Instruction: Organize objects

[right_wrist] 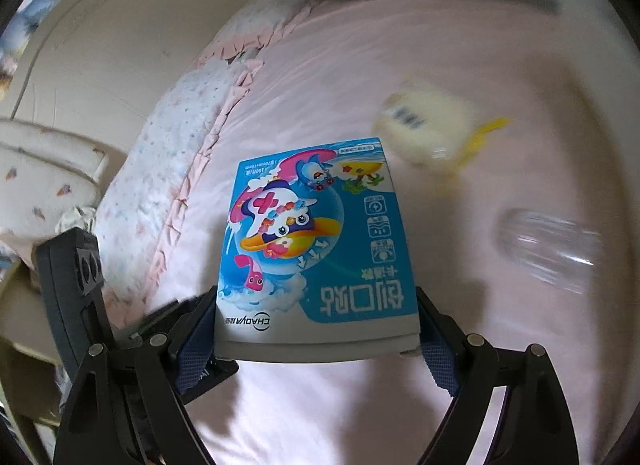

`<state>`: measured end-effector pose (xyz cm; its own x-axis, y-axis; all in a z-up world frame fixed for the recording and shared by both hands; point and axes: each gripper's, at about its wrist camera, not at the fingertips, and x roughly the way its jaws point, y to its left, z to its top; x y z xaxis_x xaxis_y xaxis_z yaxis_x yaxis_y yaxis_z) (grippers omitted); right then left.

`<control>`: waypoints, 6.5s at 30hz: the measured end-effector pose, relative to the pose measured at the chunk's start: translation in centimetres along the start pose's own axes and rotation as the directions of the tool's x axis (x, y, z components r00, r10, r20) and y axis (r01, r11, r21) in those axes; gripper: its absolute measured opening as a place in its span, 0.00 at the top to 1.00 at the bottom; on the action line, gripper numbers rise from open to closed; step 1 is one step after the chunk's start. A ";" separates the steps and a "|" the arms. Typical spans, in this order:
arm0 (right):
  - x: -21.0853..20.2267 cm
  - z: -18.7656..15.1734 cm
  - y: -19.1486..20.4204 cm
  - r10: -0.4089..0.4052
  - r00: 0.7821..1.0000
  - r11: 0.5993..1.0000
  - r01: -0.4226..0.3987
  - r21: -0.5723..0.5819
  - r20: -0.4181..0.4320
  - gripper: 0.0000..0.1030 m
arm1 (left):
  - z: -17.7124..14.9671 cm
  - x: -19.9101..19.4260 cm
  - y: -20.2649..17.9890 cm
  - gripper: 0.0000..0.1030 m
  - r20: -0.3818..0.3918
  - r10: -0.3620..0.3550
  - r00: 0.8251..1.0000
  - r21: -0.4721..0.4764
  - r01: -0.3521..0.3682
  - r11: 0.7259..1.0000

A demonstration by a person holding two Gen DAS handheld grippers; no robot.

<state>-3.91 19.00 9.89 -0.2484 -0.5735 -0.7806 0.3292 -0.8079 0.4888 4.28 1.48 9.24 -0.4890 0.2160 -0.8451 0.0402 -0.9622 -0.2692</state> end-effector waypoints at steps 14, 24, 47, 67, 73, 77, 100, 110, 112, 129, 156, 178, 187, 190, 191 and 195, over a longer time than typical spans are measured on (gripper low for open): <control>-14.8 -4.0 -5.1 0.084 0.958 0.996 -0.091 0.011 0.275 0.15 | 1.6 -4.7 -12.8 0.60 0.109 -0.106 0.988 0.322 0.066 0.944; -19.7 -3.7 -12.4 0.152 0.900 0.952 -0.244 0.185 0.408 0.15 | 2.4 -1.9 -23.1 0.59 0.084 -0.100 0.991 0.545 0.038 0.838; -24.6 -5.2 -17.4 -0.074 0.852 0.929 -0.130 0.346 0.518 0.15 | 6.2 0.6 -24.3 0.59 0.109 -0.102 0.989 0.458 0.041 0.888; -16.1 -4.4 -13.4 -0.295 0.950 0.946 0.276 0.168 0.103 0.61 | 4.1 0.2 -22.0 0.59 0.115 -0.054 0.992 0.461 -0.005 0.887; -12.3 0.5 -17.7 -0.263 0.946 0.944 0.212 0.254 0.190 0.74 | 4.6 2.0 -22.8 0.59 0.089 -0.071 0.993 0.454 0.022 0.890; -13.3 0.8 -17.7 -0.253 0.914 0.947 0.166 0.275 0.318 0.75 | 4.1 1.1 -22.6 0.59 0.104 -0.061 0.993 0.485 0.003 0.875; -12.8 -2.5 -6.3 -0.088 0.913 0.986 0.137 -0.097 0.398 0.44 | 2.3 -1.7 -13.0 0.62 0.249 0.073 0.966 0.430 -0.178 0.885; -4.3 -5.4 -2.7 -0.141 0.945 0.939 0.222 -0.264 0.295 0.45 | -2.2 1.7 -0.9 0.62 0.198 0.164 0.966 0.286 -0.217 0.933; -2.2 -6.1 -2.9 -0.172 0.951 0.928 0.244 -0.280 0.257 0.45 | -2.4 3.0 0.2 0.62 0.190 0.153 0.970 0.226 -0.195 0.954; 5.3 -7.5 -5.2 -0.287 0.952 0.872 0.307 -0.380 0.109 0.00 | -4.1 7.8 -0.5 0.28 0.189 0.248 0.950 0.201 -0.285 0.937; 5.5 -7.9 -4.3 -0.302 0.946 0.862 0.323 -0.392 0.115 0.00 | -5.2 7.2 0.2 0.18 0.169 0.240 0.956 0.136 -0.264 0.955; 5.5 -7.8 -4.3 -0.302 0.947 0.862 0.322 -0.393 0.114 0.00 | -5.4 7.1 0.3 0.18 0.167 0.237 0.957 0.138 -0.261 0.955; 5.6 -7.7 -4.4 -0.302 0.946 0.861 0.322 -0.393 0.114 0.00 | -5.4 7.4 -0.1 0.11 0.173 0.284 0.943 0.151 -0.311 0.938; 5.6 -7.7 -4.4 -0.302 0.947 0.861 0.322 -0.393 0.114 0.00 | -5.3 7.7 -0.8 0.04 0.188 0.357 0.915 0.158 -0.387 0.908; 5.5 -7.8 -4.4 -0.302 0.947 0.861 0.322 -0.393 0.114 0.00 | -5.4 7.7 -1.0 0.04 0.195 0.371 0.908 0.165 -0.403 0.900; 5.5 -7.8 -4.4 -0.303 0.946 0.861 0.324 -0.394 0.115 0.00 | -5.4 7.8 -0.7 0.04 0.194 0.362 0.912 0.160 -0.394 0.905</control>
<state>0.35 20.41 0.39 -0.4397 -0.3134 -0.8417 0.5614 -0.8274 0.0148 5.13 4.71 0.40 -0.6005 -0.1840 -0.7782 0.0898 -0.9825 0.1630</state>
